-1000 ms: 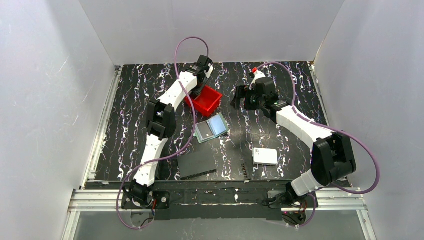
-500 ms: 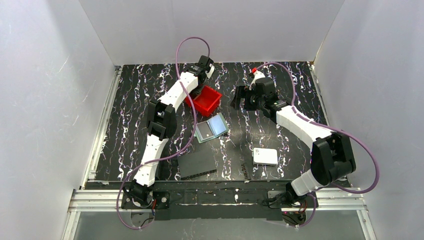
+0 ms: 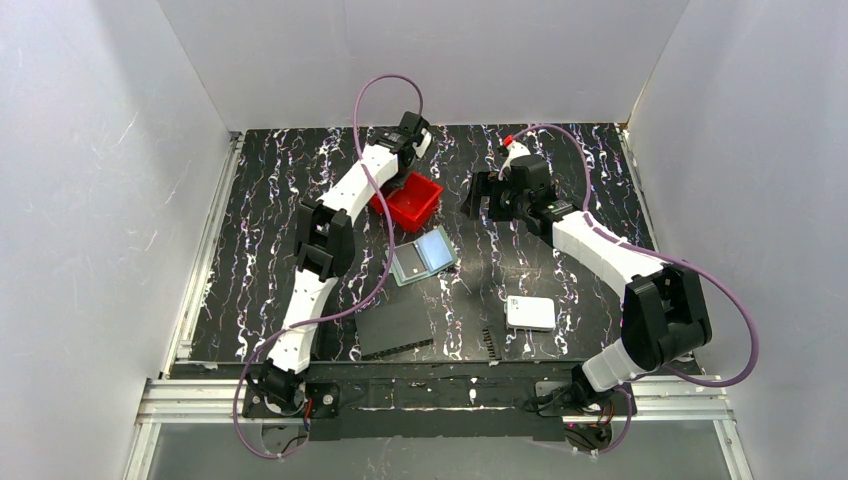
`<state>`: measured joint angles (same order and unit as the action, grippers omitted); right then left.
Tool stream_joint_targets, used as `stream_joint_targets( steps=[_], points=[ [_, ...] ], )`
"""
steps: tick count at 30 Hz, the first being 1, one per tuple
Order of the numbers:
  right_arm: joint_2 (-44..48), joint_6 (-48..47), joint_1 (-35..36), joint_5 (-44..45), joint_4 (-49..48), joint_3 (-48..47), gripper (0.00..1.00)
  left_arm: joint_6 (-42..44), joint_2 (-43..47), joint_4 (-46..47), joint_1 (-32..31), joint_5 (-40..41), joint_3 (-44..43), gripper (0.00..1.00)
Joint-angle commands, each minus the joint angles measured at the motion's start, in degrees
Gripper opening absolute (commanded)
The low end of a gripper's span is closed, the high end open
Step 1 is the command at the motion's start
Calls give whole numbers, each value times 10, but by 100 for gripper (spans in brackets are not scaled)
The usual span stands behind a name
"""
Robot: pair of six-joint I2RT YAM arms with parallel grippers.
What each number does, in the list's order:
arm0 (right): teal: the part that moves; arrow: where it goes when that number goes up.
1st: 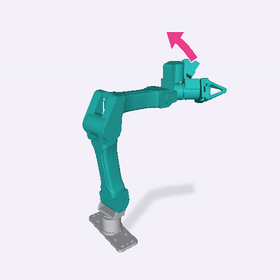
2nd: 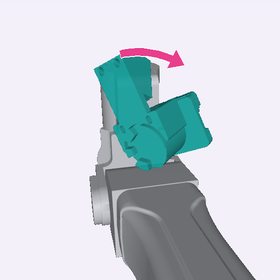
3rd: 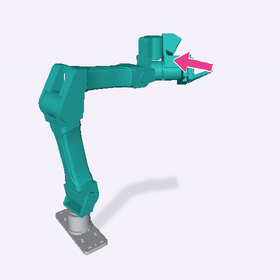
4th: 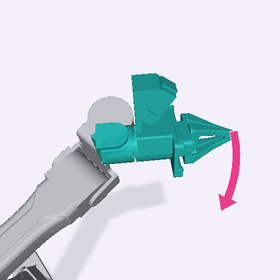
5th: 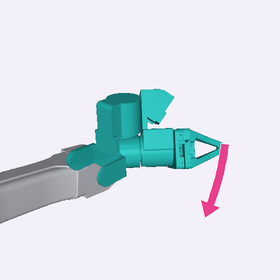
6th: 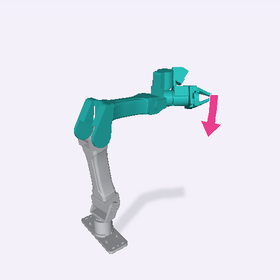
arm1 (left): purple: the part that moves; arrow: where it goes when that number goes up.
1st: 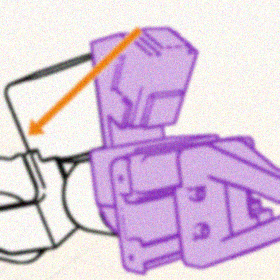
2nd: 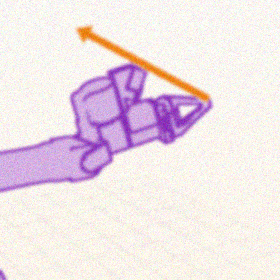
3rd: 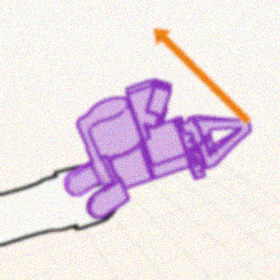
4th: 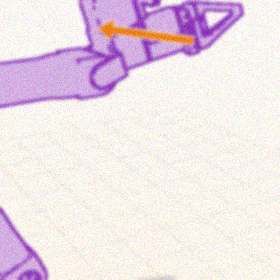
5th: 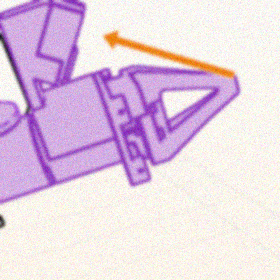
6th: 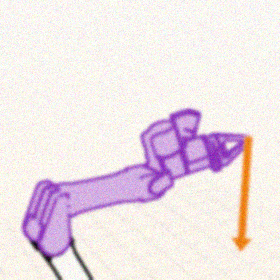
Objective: Put the credit cards into the card holder
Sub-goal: Pick up the credit card from the storage box.
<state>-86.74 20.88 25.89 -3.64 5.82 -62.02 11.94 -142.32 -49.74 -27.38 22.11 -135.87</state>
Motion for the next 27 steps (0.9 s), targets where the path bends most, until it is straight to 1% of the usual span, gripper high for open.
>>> stream_joint_targets(
  steps=[1, 12, 17, 22, 27],
  points=[
    [-2, 4, 0, -4, -20, 0, 98, 5, 40, -3, -4, 21, 1, 10],
    [0, 4, 0, -4, -20, 1, 98, 5, 57, -4, -7, 18, 10, 5],
    [-1, 4, 0, -4, -20, 1, 98, -2, 72, -6, -8, 3, 15, 4],
    [-1, 5, 0, -6, -20, 1, 98, -17, 91, -12, -9, -29, 24, 0],
    [-2, 6, 1, -7, -20, 2, 98, -35, 115, -21, -10, -40, 30, 0]
  ],
)
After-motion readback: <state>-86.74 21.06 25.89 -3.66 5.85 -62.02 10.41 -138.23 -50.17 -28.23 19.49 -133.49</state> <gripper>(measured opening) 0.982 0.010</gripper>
